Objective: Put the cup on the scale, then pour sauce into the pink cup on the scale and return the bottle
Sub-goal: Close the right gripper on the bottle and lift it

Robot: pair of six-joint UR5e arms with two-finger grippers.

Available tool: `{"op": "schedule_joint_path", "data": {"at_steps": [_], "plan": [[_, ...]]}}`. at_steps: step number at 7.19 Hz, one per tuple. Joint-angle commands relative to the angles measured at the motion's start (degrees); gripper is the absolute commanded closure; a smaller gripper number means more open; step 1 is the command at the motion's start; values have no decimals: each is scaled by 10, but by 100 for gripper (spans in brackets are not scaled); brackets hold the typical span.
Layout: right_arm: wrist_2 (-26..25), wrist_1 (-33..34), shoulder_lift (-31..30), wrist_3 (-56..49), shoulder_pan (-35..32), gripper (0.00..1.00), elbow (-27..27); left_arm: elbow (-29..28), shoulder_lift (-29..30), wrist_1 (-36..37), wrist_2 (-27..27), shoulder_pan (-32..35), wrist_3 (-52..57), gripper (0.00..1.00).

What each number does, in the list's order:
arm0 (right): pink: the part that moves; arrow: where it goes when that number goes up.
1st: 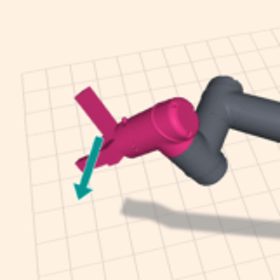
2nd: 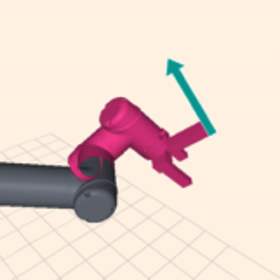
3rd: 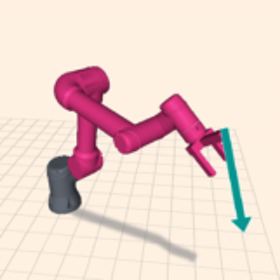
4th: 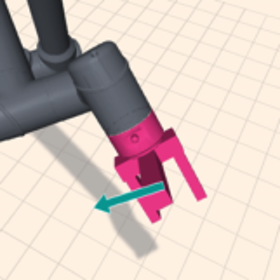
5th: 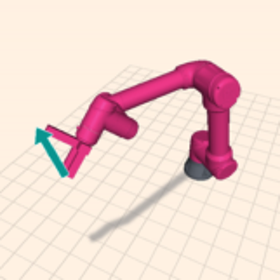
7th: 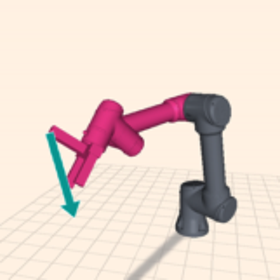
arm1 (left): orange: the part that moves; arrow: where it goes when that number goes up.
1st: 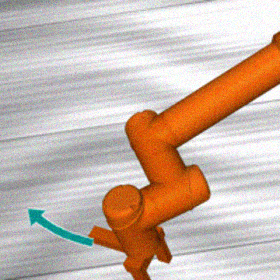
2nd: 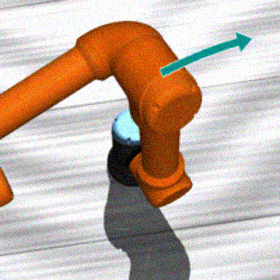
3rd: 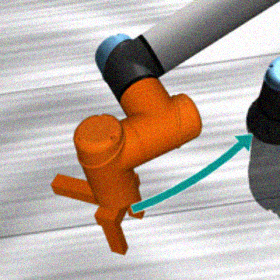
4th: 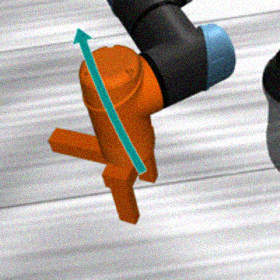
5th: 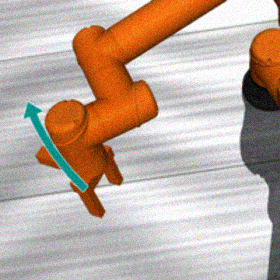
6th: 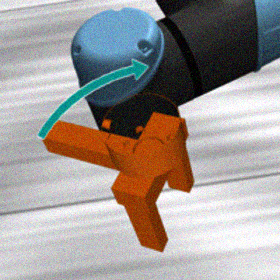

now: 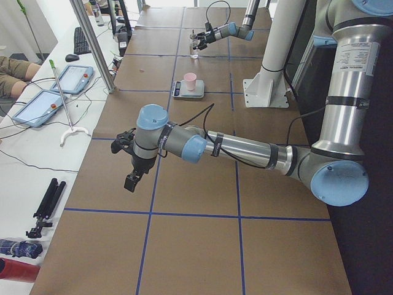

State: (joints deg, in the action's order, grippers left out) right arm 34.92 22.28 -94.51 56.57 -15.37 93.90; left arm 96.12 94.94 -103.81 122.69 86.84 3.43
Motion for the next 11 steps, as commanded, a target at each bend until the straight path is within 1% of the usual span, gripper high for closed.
{"op": "schedule_joint_path", "data": {"at_steps": [1, 7, 8, 9, 10, 11], "plan": [[0, 0, 27, -1, -2, 0, -21, 0, 1, 0, -1, 0, 0, 0], [0, -1, 29, -1, -7, 0, -24, 2, 0, 1, -2, 1, 0, 0], [0, -1, 30, 2, -8, 6, -24, 3, 0, 1, -2, 1, 0, 0], [0, -15, 30, 3, -9, 29, -24, 3, 0, 1, -2, 2, 0, 0], [1, -24, 28, 0, -10, 60, -27, 3, 1, 2, -1, 2, 0, 0], [2, -30, 28, 0, -11, 100, -30, 3, 0, 1, -1, 2, 0, 0]]}}
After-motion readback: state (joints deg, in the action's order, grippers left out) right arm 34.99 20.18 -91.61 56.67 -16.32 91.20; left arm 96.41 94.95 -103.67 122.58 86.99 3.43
